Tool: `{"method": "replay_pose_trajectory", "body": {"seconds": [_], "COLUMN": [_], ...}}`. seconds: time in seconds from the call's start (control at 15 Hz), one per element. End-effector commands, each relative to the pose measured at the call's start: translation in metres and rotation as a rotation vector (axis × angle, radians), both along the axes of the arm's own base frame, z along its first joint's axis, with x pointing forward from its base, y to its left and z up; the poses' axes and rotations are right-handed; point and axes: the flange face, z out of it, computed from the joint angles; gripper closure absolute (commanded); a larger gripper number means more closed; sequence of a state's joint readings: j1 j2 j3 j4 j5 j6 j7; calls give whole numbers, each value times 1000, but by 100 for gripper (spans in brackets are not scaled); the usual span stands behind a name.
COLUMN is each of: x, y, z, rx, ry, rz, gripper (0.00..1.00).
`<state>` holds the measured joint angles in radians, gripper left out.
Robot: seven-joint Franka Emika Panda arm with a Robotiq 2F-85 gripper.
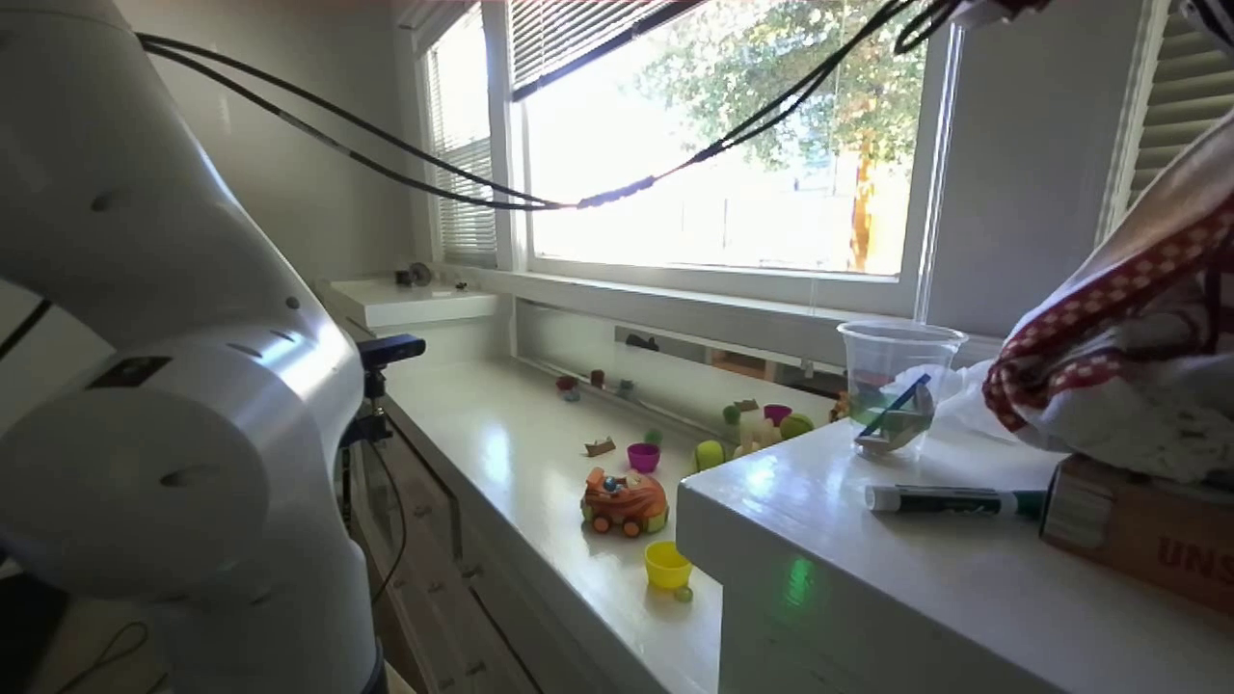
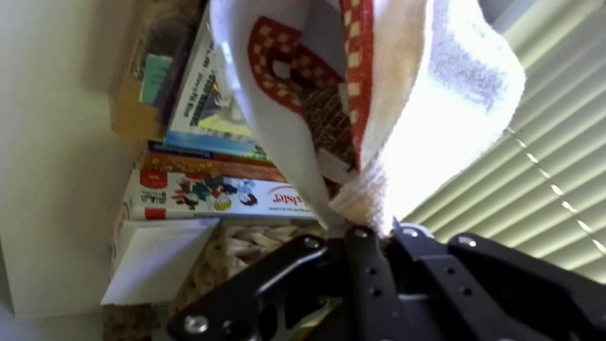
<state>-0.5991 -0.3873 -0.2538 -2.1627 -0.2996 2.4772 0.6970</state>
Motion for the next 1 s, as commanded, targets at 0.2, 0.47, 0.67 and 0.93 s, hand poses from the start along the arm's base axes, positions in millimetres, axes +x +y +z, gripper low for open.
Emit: {"method": "replay_pose_trajectory", "body": {"seconds": [0.2,0.47,0.67,0.93], "x": [11,28,35,35], "y": [-15,-10,-7,-7], "z": [-64,-96,-113,-130], "rx": [216,313,382,450], "ry": [18,32,48,80], "rz": [77,189,258,299], "gripper": [98,98,98,98]}}
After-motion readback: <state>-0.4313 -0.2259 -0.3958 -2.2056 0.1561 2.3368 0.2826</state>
